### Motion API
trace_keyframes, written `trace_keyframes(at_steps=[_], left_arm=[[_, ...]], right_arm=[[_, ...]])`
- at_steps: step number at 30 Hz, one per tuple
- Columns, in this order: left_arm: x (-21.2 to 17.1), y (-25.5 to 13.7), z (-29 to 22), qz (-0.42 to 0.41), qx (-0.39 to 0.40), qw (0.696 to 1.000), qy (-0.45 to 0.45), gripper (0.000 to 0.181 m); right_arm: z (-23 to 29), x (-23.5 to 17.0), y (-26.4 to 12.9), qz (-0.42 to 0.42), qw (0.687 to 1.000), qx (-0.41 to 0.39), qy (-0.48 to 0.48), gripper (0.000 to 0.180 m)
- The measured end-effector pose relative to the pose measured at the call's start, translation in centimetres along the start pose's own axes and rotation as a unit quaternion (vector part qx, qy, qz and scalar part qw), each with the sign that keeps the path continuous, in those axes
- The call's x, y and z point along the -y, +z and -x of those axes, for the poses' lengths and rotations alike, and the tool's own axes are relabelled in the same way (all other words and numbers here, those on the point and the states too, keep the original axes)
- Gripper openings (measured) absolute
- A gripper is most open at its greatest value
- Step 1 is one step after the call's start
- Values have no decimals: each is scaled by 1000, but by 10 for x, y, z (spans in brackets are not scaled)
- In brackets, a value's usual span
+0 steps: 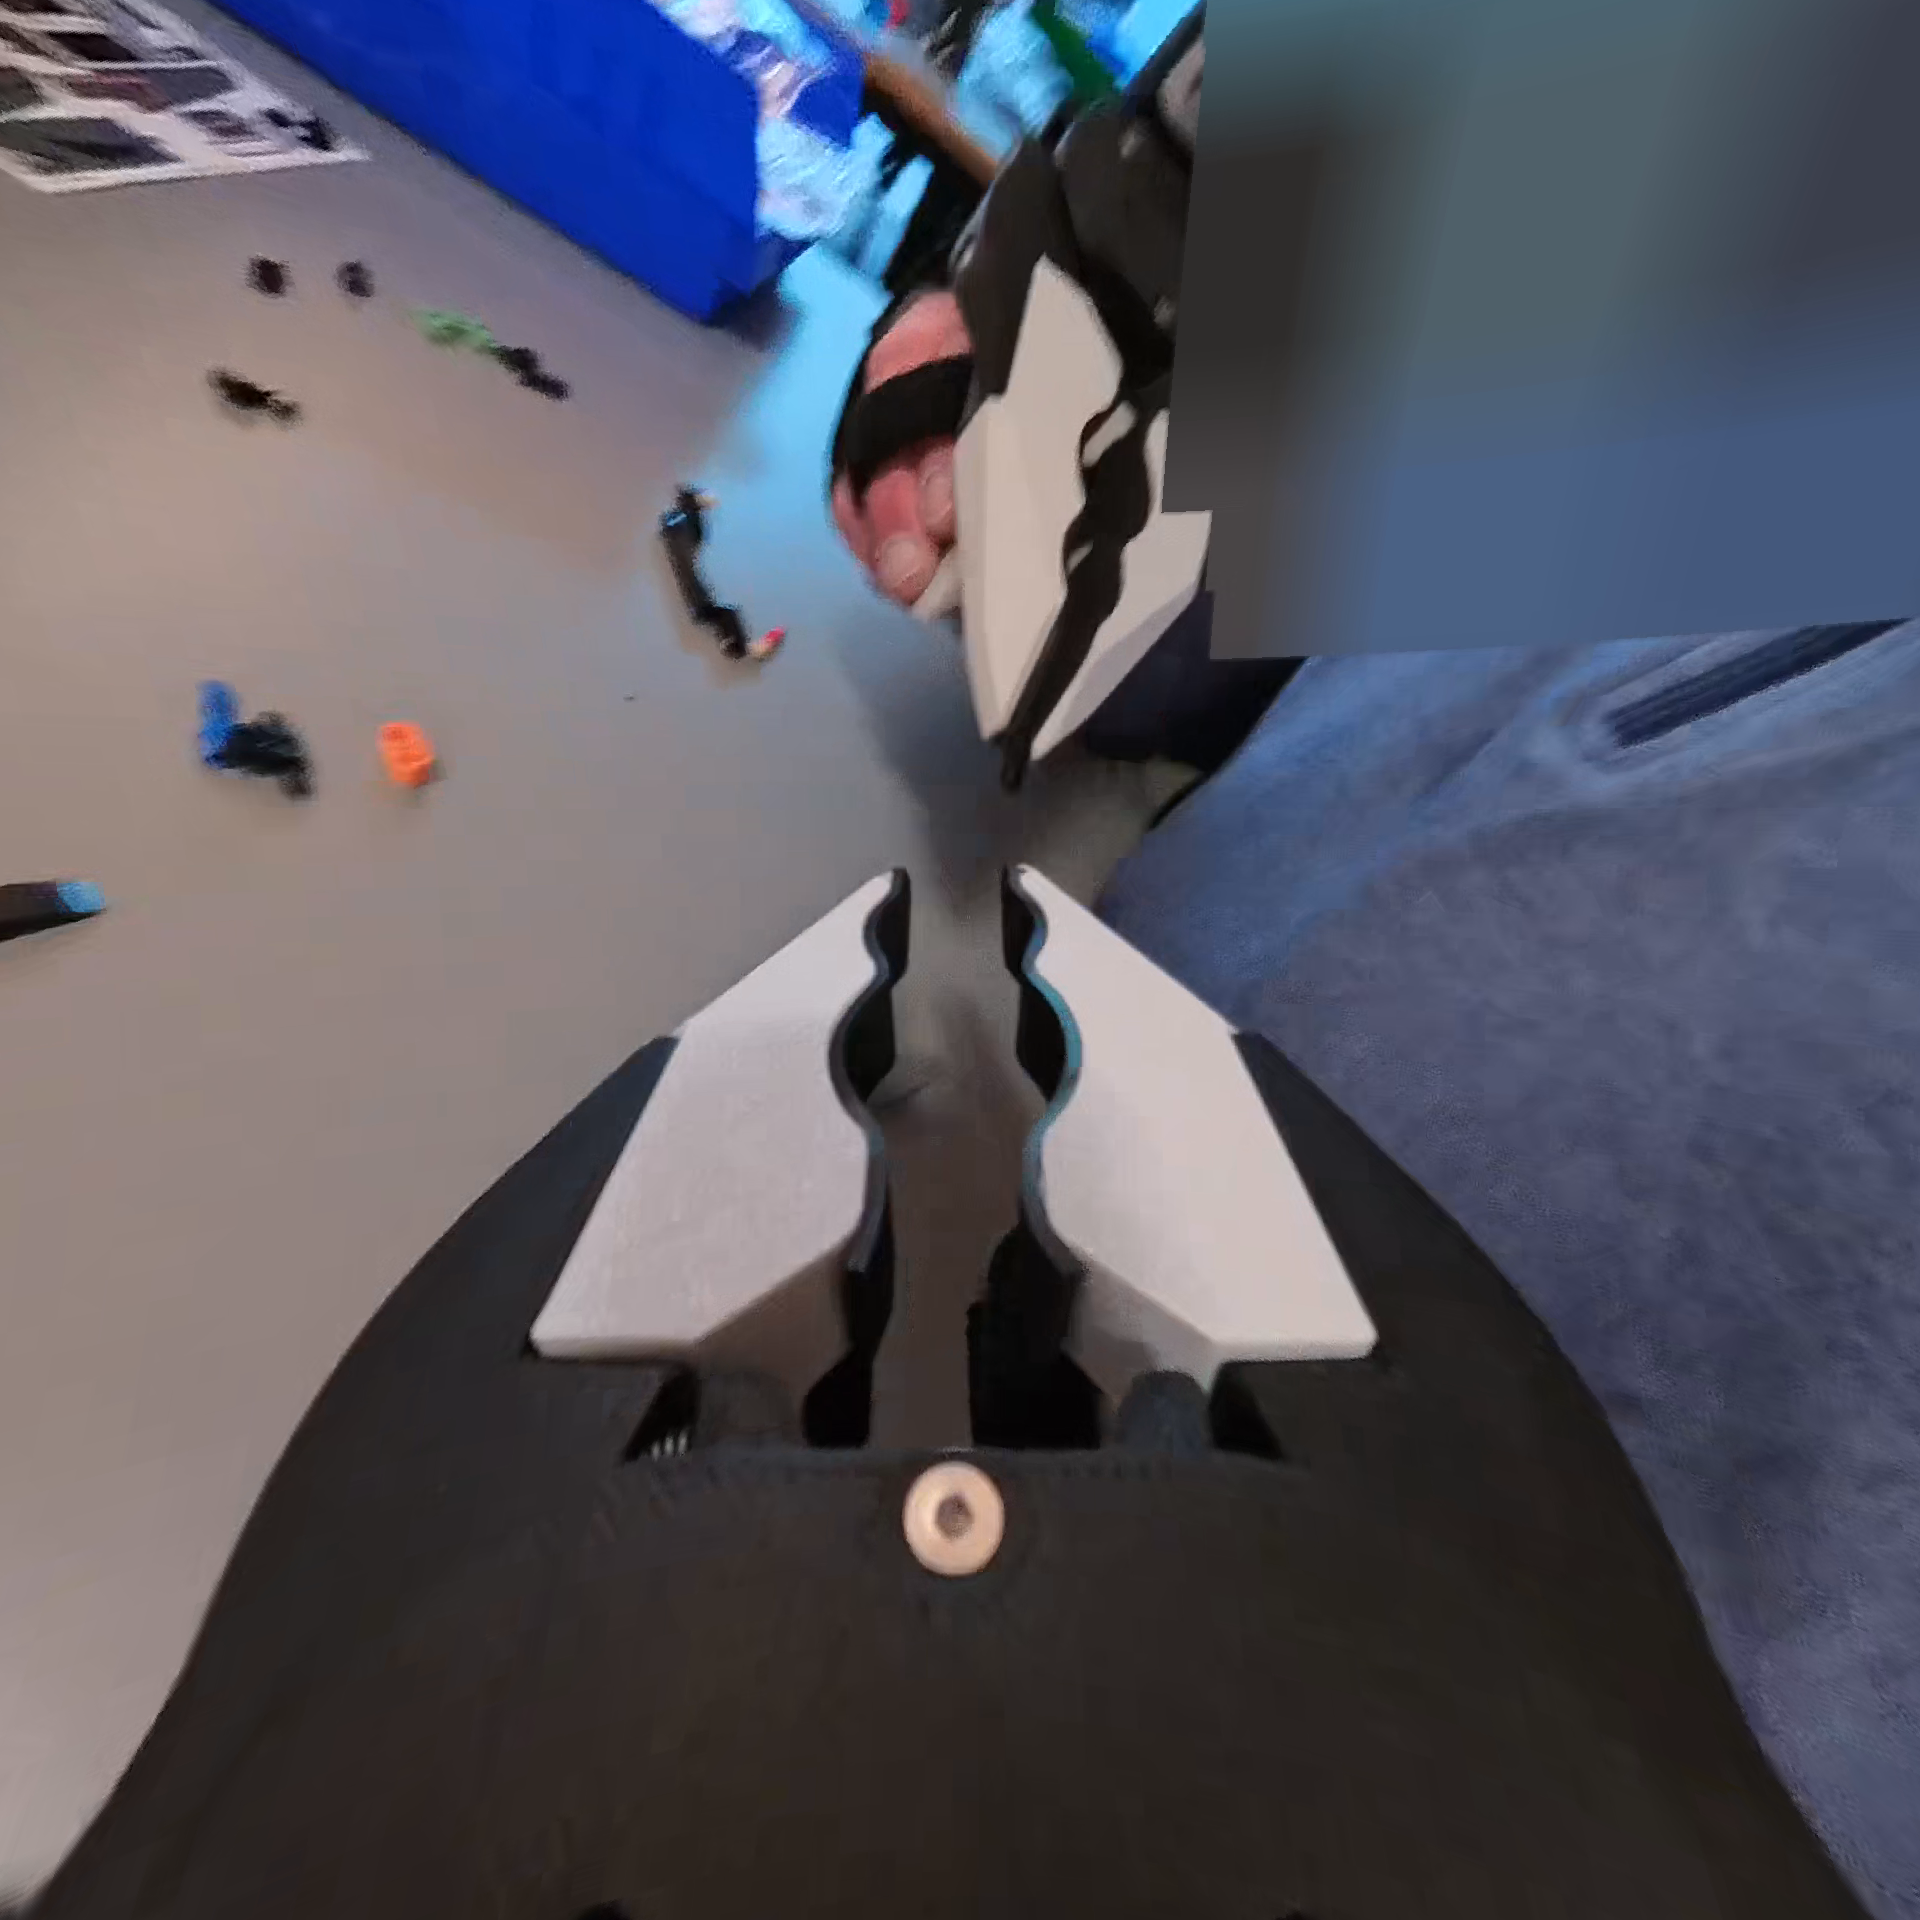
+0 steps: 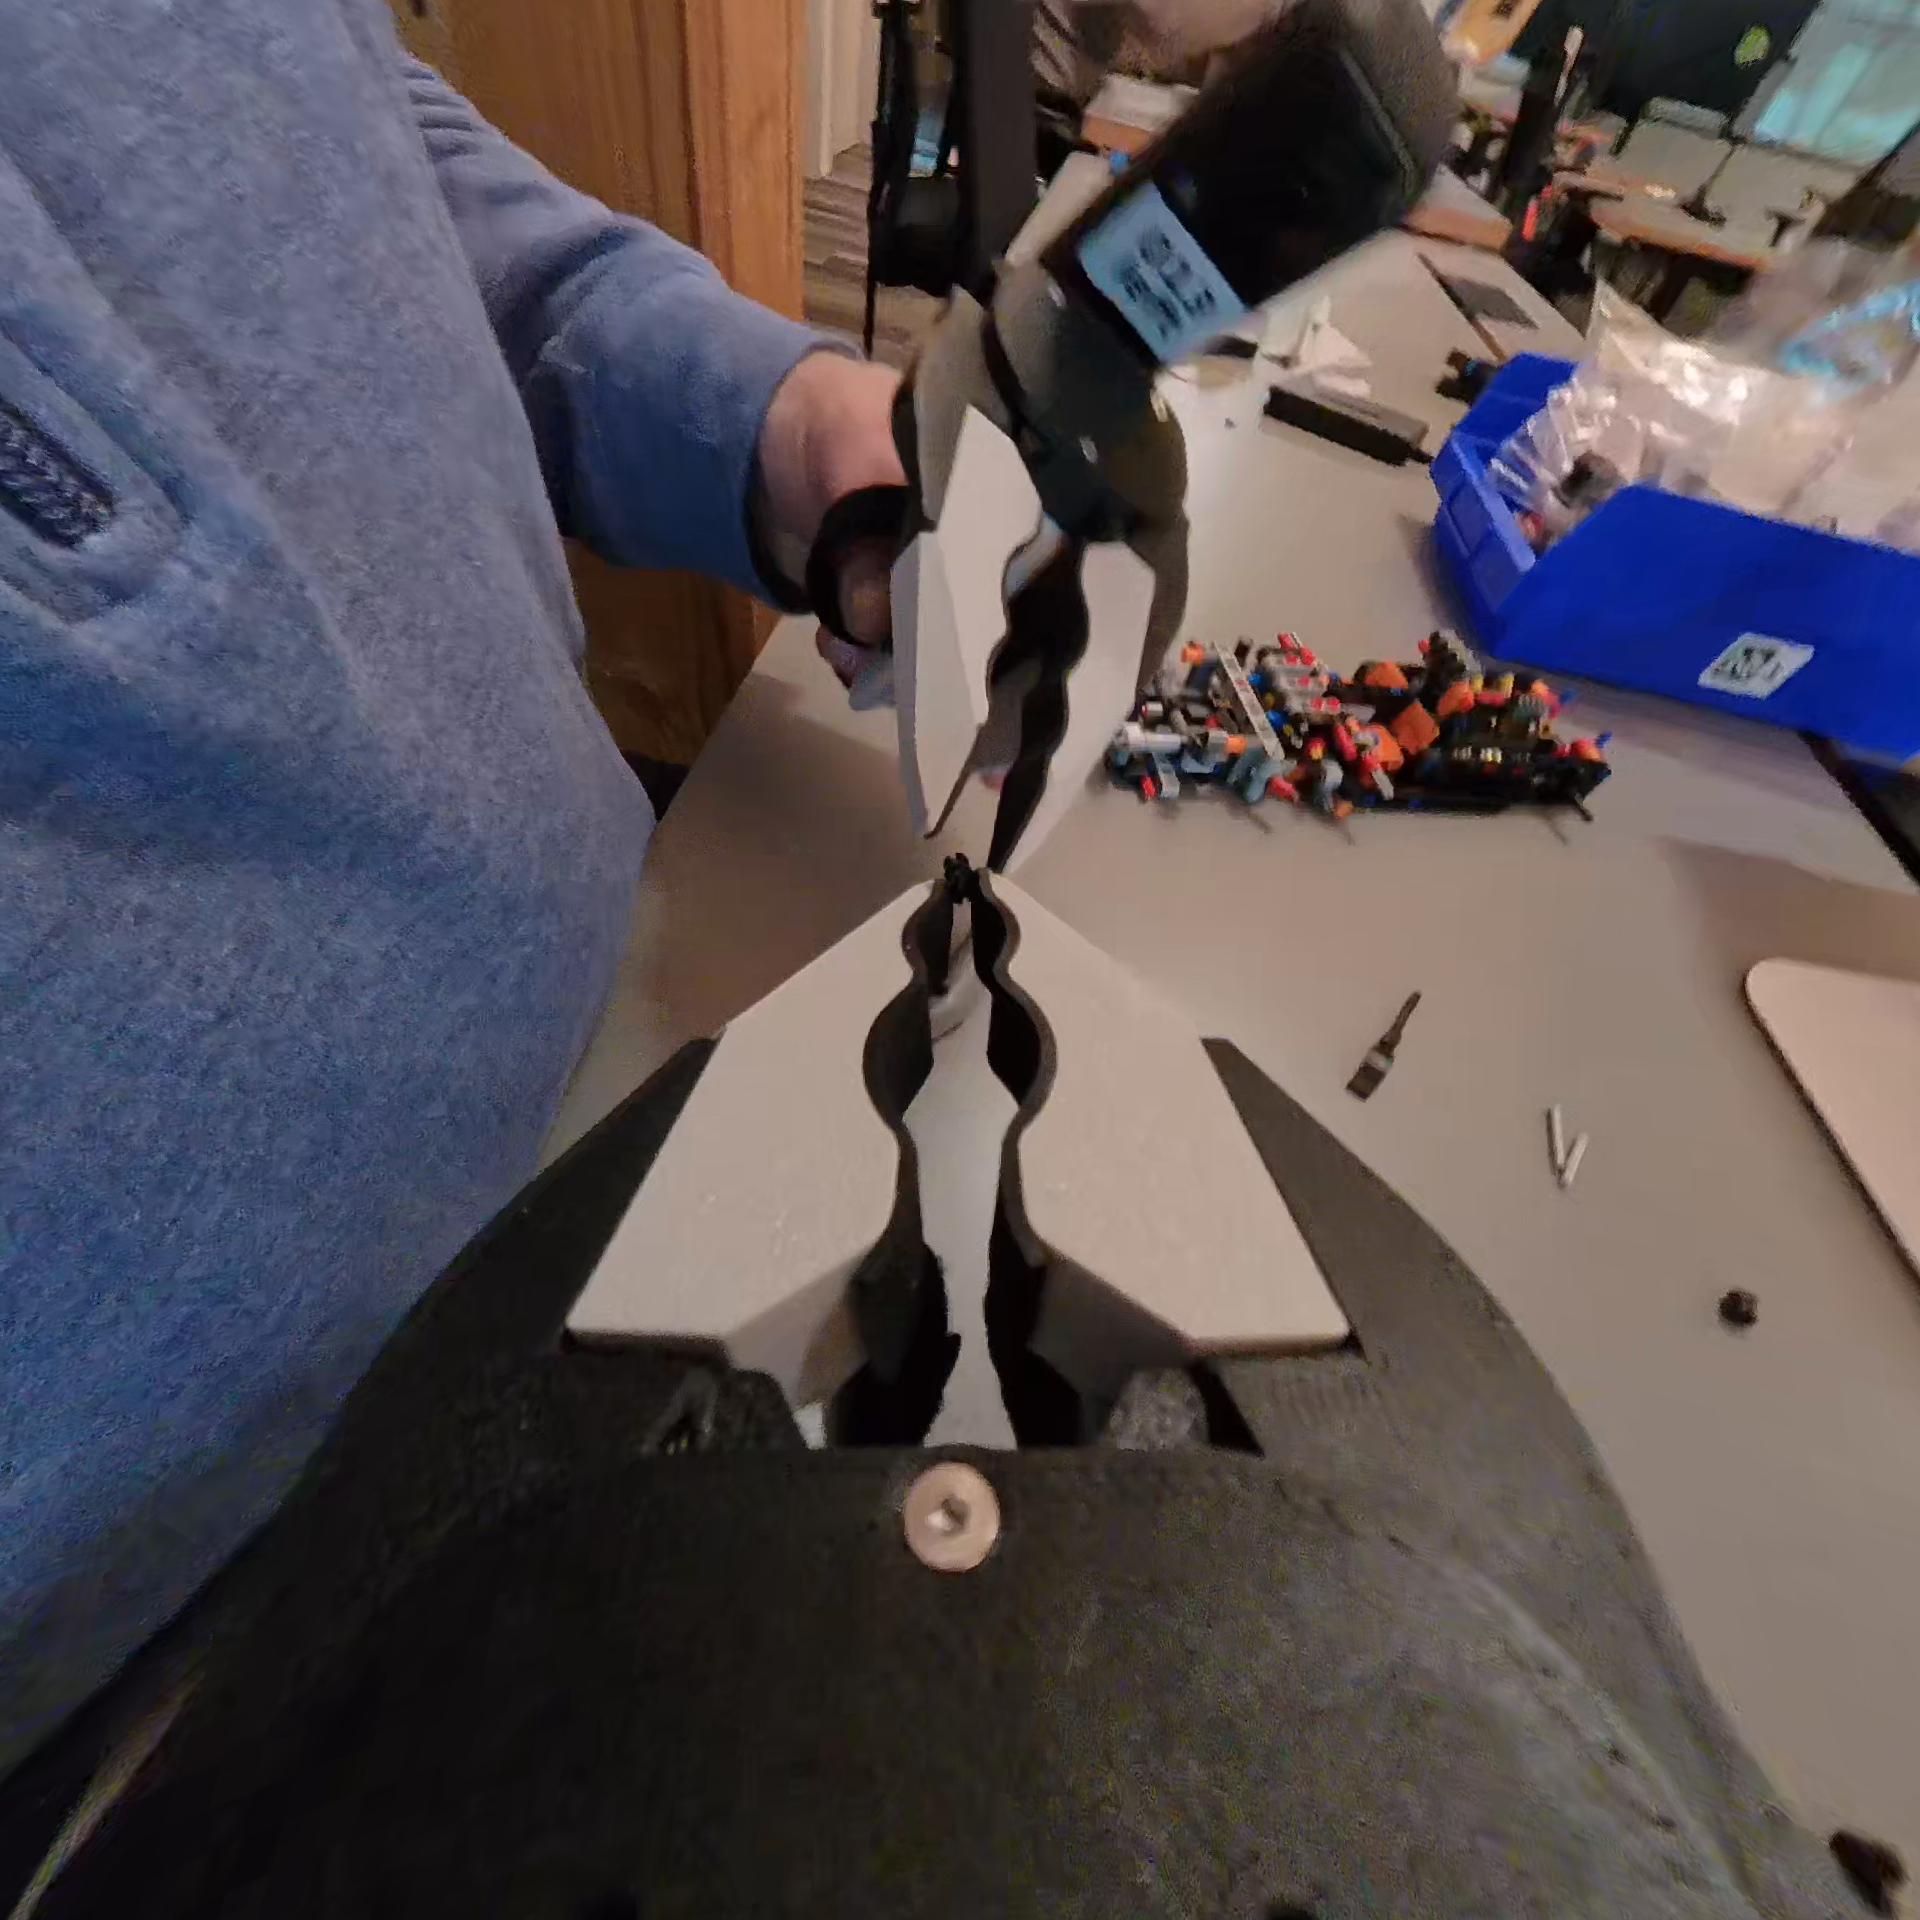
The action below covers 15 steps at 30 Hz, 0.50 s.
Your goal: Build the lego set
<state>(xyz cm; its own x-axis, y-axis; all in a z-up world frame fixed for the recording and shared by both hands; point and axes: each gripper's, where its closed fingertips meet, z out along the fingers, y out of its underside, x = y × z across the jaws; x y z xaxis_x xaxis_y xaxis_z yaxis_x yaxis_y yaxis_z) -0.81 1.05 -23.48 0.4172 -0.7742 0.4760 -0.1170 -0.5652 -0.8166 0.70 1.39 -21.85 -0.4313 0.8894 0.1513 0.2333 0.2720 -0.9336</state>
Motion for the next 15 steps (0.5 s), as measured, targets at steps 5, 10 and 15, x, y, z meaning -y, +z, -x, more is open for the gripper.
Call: trace_keyframes(at_steps=[5, 10, 15], left_arm=[[-37, 1, 26, 172, 117, 965, 162, 28], [-77, 11, 52, 316, 138, 892, 292, 34], [-79, 17, 54, 330, 132, 882, 310, 16]], right_arm=[[5, -24, -10, 3, 998, -12, 56, 2], [10, -31, -20, 4, 996, -34, 77, 2], [13, -33, -26, 2, 996, -41, 78, 1]])
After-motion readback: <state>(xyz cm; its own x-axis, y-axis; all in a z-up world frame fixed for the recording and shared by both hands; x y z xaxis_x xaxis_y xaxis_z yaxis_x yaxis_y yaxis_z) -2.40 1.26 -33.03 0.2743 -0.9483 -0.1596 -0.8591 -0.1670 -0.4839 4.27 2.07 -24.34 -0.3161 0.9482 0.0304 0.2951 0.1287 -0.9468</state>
